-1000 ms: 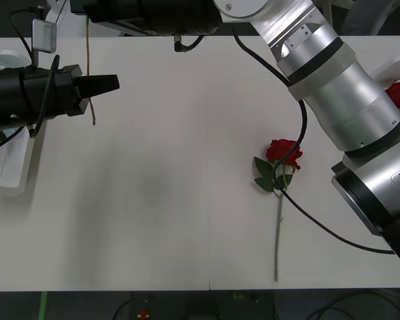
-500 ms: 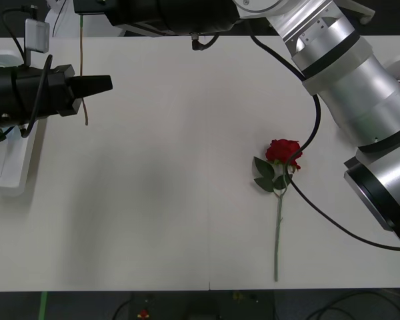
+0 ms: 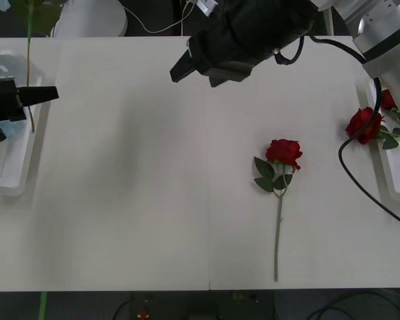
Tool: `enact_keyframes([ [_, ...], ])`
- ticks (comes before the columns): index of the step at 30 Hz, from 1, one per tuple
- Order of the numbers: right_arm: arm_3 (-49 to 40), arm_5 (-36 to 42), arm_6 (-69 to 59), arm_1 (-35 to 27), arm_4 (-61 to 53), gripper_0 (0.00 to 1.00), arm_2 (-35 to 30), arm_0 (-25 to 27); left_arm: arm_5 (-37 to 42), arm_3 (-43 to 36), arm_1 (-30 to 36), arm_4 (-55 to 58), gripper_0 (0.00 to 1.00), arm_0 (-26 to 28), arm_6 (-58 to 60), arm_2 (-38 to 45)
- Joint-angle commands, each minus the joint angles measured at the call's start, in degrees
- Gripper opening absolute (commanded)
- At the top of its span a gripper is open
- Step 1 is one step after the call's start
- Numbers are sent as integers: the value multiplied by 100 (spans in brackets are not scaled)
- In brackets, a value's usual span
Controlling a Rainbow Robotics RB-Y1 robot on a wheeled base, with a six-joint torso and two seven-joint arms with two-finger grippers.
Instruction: Put the red flowers into the right box and the blue flowers into the left box
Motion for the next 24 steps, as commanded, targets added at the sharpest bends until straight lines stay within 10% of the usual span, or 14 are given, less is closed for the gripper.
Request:
enact_keyframes([
  [1,-645,510,-624,-597,456,90,557,1,151,619,653,-619,0,49,26,442],
  [24,-1911,993,-2839,-1221,2970,90,1823,1759,783,1726,969,-6104,0,66,-89,3369],
])
